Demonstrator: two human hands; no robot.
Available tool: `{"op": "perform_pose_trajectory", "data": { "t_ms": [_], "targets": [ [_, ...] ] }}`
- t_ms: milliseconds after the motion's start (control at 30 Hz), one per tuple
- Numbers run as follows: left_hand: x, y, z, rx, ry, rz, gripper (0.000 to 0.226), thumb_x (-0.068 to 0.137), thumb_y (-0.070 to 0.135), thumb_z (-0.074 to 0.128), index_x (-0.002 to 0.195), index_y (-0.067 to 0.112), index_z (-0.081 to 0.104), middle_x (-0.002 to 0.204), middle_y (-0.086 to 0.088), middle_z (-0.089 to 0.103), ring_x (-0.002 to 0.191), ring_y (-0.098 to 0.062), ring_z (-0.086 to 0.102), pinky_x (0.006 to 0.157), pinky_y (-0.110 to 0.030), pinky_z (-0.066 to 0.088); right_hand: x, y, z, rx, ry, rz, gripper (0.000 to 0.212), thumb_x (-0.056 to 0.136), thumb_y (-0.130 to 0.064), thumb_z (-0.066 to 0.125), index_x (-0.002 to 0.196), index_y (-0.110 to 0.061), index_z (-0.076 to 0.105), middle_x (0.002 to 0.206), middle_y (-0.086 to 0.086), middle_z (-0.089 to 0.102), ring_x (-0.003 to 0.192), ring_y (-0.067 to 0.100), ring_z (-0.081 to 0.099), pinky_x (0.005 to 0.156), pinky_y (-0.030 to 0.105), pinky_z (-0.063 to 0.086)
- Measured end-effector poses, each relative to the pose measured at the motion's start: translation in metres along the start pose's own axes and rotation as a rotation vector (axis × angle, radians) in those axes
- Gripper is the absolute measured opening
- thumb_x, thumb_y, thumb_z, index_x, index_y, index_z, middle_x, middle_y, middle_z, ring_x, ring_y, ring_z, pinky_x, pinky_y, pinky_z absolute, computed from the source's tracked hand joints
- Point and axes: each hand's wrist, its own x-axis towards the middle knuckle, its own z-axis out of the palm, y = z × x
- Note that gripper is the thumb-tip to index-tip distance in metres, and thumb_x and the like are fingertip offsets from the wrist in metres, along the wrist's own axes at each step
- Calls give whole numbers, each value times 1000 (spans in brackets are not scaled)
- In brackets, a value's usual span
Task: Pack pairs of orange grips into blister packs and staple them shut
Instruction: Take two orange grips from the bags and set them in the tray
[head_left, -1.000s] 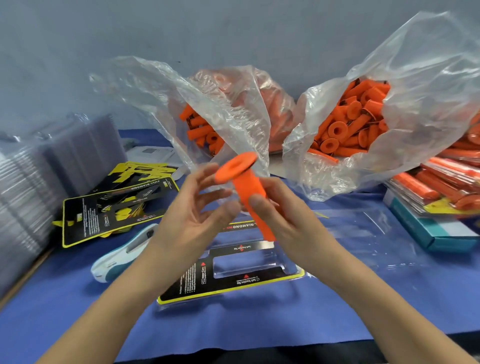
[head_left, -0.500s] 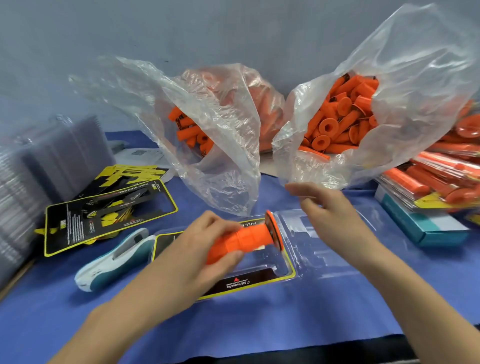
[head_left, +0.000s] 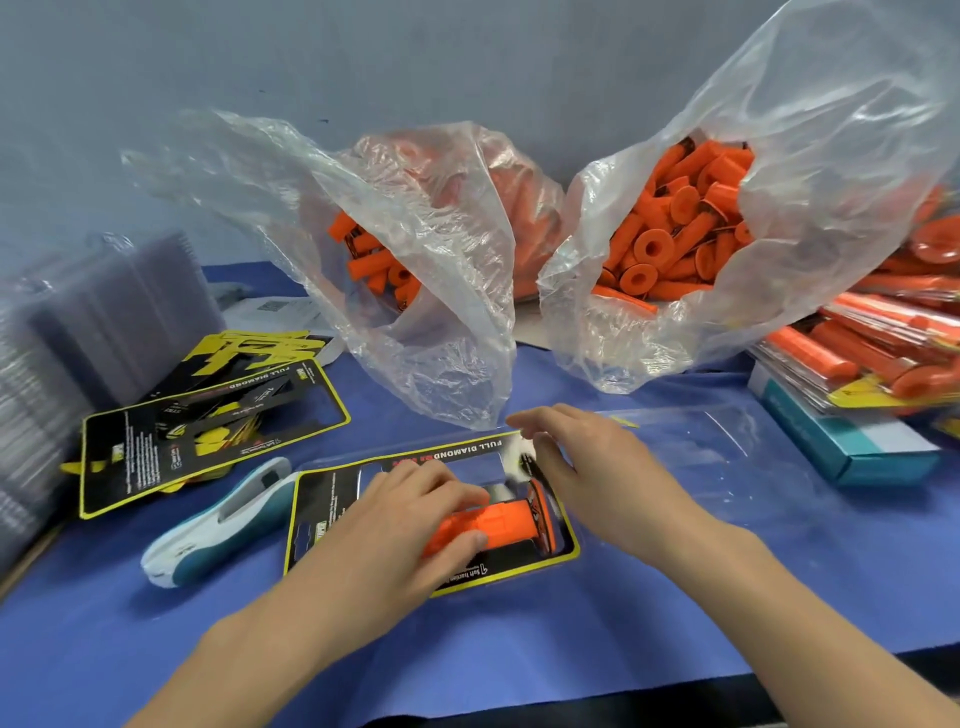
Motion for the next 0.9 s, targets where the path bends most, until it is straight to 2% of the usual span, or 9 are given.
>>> {"op": "perform_pose_trajectory", "data": {
  "t_ms": [133,300,400,467,567,633,767,833,900],
  "targets": [
    [6,1,-18,-98,156,-20,36,96,57,41,124,39,56,111,25,51,108,4,44,93,-13,31,14,-1,-3,100,122,5,34,101,-20,42,128,-31,59,118,-10,66,112,13,57,93,37,47],
    [37,-12,-49,-256,427,-156,23,98,34,53,119,28,62,103,17,58,103,-3,54,85,-10,35,51,-8,-13,296,212,50,31,100,-21,44,122,-33,62,108,-12,68,95,6,60,74,19,45],
    [63,-21,-61,-262,501,-204,21,99,28,54,117,24,62,102,13,60,91,8,54,76,-6,36,70,-8,-17,377,228,93,30,100,-21,43,120,-30,64,102,-4,71,86,20,66,72,35,53],
    [80,-27,-64,-249,526,-230,20,100,27,53,116,23,63,104,9,62,84,11,53,72,-5,37,81,-4,-19,405,235,138,30,99,-20,44,118,-29,65,100,-2,71,86,23,67,74,37,54],
    [106,-24,-66,-232,555,-223,21,100,25,52,117,21,63,109,6,62,85,8,54,74,-5,36,92,9,-23,458,258,217,29,96,-19,46,114,-28,67,93,-9,70,85,18,66,69,21,49],
    [120,-14,-67,-227,546,-191,22,100,23,52,118,19,64,108,6,62,86,9,53,75,-3,36,94,17,-29,504,272,272,27,95,-17,47,110,-29,67,88,-14,66,87,19,66,67,24,49],
    [115,3,-62,-241,384,-116,17,100,22,52,108,21,67,91,14,65,77,3,56,67,-6,38,89,26,-37,521,248,326,26,94,-15,47,105,-31,64,97,0,70,87,28,65,78,40,52],
    [90,6,-51,-216,196,-22,17,97,34,54,105,26,67,85,19,62,78,1,57,67,-8,38,83,24,-35,481,203,304,26,94,-15,46,101,-31,65,91,0,68,84,26,64,72,36,50],
    [60,8,-33,-125,1,38,31,93,55,50,111,34,62,96,25,57,90,4,54,77,-9,38,72,17,-33,445,155,290,26,94,-15,45,100,-28,67,81,-5,64,76,21,61,60,29,44]
  ]
}}
